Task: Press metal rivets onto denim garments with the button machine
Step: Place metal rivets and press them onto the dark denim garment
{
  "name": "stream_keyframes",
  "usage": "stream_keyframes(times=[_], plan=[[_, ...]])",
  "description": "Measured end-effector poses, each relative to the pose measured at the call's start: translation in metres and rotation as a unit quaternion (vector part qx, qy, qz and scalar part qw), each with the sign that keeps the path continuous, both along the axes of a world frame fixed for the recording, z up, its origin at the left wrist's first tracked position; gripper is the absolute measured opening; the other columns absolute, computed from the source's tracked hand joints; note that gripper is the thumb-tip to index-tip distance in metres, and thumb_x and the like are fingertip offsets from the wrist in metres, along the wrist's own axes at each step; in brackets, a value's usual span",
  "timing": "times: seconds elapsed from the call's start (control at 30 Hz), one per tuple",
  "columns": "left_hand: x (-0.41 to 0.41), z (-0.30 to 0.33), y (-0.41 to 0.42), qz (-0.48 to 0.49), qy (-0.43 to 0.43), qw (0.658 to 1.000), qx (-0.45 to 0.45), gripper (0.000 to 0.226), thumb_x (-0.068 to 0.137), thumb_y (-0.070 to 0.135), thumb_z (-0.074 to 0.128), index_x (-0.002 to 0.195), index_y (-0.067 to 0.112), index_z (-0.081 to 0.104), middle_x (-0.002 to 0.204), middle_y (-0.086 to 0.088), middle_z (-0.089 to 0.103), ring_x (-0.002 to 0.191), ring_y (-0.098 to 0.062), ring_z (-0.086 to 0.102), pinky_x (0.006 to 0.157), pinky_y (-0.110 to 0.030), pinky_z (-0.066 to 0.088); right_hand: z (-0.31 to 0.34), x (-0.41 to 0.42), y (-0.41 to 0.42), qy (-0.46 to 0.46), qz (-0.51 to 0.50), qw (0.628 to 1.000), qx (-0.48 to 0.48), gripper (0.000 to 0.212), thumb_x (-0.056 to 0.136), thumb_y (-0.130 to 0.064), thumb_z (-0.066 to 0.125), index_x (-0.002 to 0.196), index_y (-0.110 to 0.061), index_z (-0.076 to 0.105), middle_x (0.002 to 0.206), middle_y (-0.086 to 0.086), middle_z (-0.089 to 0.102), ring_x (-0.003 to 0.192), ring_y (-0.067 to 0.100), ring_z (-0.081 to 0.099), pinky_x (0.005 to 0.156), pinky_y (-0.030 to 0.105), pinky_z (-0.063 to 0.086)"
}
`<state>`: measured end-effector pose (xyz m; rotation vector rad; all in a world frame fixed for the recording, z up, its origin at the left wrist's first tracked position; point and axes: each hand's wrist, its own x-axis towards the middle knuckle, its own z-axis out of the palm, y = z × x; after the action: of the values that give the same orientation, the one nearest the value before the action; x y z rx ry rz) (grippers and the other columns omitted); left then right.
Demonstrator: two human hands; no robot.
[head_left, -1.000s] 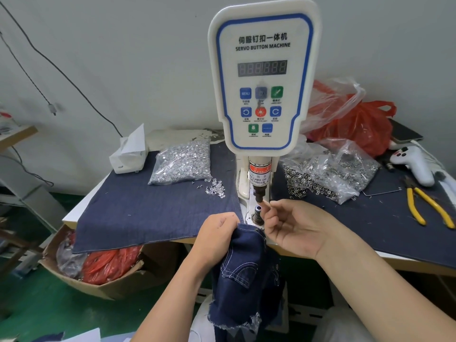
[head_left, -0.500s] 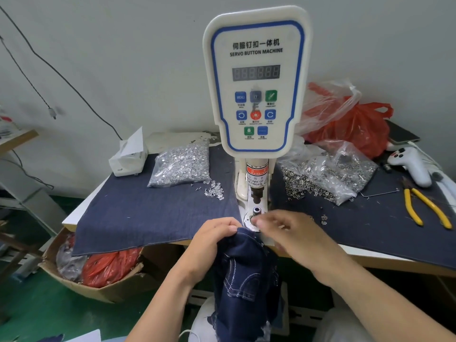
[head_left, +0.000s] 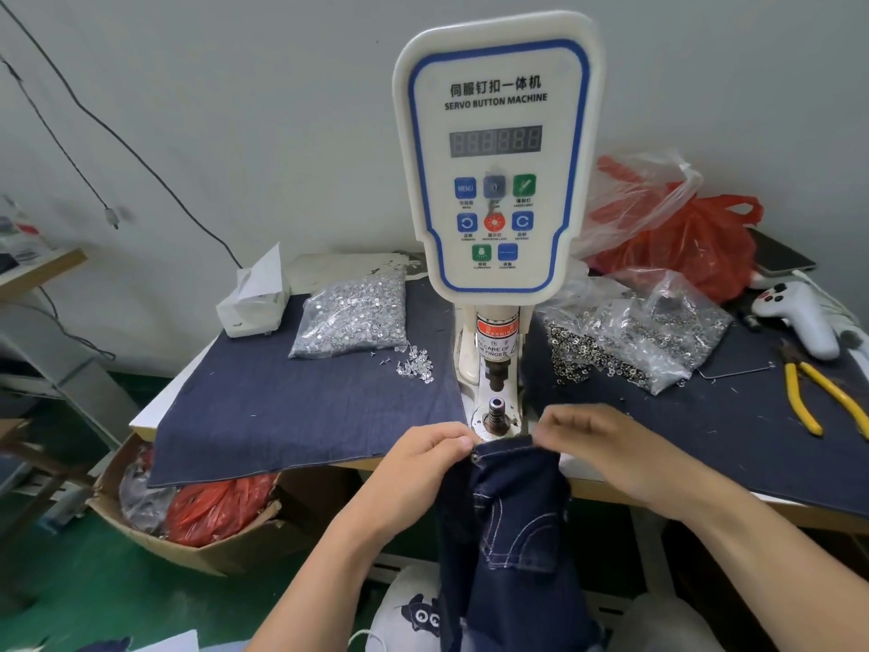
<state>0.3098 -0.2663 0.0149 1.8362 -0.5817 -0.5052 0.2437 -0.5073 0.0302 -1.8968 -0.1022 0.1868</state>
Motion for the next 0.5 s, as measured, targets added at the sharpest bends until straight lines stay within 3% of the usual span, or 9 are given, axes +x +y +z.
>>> stream_keyframes(times=[0.13, 0.23, 0.33, 0.5], plan=[[0.002, -0.007, -0.006, 0.099, -0.108, 0.989, 0.033, 0.033, 0.100, 0.014, 0.053, 0.086, 0.034, 0.074, 0.091, 0.014, 0.075, 0.090, -0.005, 0.069, 0.081, -0.024, 0.051, -0.019, 0.007, 0.009, -0.004, -0.020, 0.999, 0.031, 0.034, 0.098, -0.053, 0.054, 0.078, -0.027, 0.058, 0.064, -0.008, 0.041, 0.057, 0.008, 0.035, 0.055, 0.018, 0.029], [0.029, -0.012, 0.002, 0.242, -0.226, 0.941, 0.066, 0.031, 0.097, 0.008, 0.059, 0.087, 0.036, 0.068, 0.090, 0.019, 0.073, 0.091, -0.004, 0.065, 0.082, -0.020, 0.048, -0.029, 0.011, 0.010, -0.061, -0.053, 0.996, -0.025, 0.033, 0.096, -0.055, 0.050, 0.080, -0.028, 0.060, 0.066, -0.018, 0.047, 0.063, 0.000, 0.039, 0.058, 0.016, 0.034], [0.070, -0.014, 0.013, 0.306, -0.230, 0.906, 0.178, 0.014, 0.099, 0.017, 0.063, 0.105, 0.028, 0.069, 0.102, 0.012, 0.073, 0.096, -0.009, 0.064, 0.083, -0.025, 0.044, -0.033, 0.012, 0.009, -0.063, -0.046, 0.996, -0.038, 0.034, 0.098, -0.054, 0.050, 0.082, -0.026, 0.060, 0.072, -0.013, 0.050, 0.069, 0.003, 0.041, 0.063, 0.021, 0.035], [0.105, -0.026, 0.007, 0.310, -0.238, 0.879, 0.272, 0.018, 0.100, 0.031, 0.068, 0.116, 0.024, 0.073, 0.115, 0.005, 0.074, 0.107, -0.019, 0.066, 0.082, -0.029, 0.040, -0.033, 0.013, 0.007, -0.055, -0.048, 0.997, -0.038, 0.032, 0.093, -0.057, 0.050, 0.082, -0.029, 0.061, 0.071, -0.015, 0.050, 0.068, 0.001, 0.042, 0.064, 0.018, 0.037]])
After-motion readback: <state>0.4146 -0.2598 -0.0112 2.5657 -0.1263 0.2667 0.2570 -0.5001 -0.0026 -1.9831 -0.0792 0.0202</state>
